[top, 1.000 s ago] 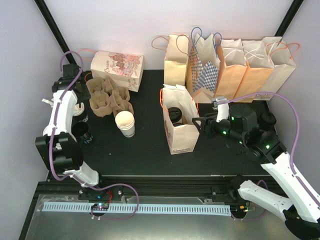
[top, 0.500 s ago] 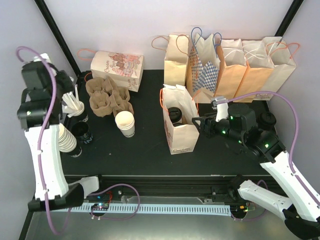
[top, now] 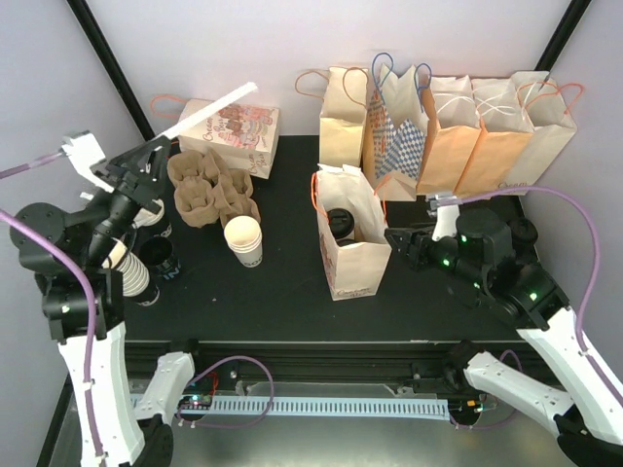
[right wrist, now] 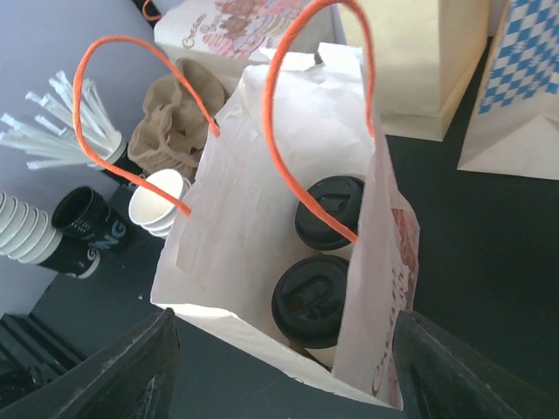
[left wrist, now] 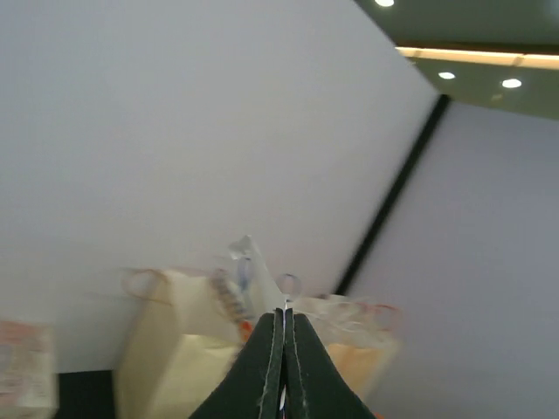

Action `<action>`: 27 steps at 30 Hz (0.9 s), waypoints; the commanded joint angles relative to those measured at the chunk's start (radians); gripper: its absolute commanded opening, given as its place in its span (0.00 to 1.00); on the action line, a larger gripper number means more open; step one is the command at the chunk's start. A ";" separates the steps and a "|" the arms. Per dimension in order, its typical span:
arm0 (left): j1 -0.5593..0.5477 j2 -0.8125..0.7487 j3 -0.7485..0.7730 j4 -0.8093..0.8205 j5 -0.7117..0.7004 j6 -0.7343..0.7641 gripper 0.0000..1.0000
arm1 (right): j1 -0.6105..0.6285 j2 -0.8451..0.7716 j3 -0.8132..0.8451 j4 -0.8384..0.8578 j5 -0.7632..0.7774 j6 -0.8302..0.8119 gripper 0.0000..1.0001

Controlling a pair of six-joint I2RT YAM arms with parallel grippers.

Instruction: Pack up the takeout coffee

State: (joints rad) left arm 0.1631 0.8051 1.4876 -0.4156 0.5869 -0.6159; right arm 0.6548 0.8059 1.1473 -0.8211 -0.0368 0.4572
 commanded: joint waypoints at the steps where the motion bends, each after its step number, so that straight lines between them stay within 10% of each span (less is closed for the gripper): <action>1: -0.017 -0.029 -0.145 0.410 0.261 -0.284 0.02 | -0.003 -0.086 -0.032 -0.019 0.099 0.084 0.70; 15: -0.444 0.134 -0.087 0.128 0.365 -0.072 0.02 | -0.003 -0.317 -0.110 -0.065 0.330 0.222 0.70; 27: -0.682 0.235 0.096 -0.279 0.002 0.257 0.01 | -0.003 -0.335 -0.122 -0.104 0.349 0.230 0.70</action>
State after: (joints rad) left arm -0.4553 1.0161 1.5242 -0.5621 0.7246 -0.4820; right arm 0.6548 0.4866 1.0351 -0.9192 0.2752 0.6769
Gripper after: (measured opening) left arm 0.020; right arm 0.697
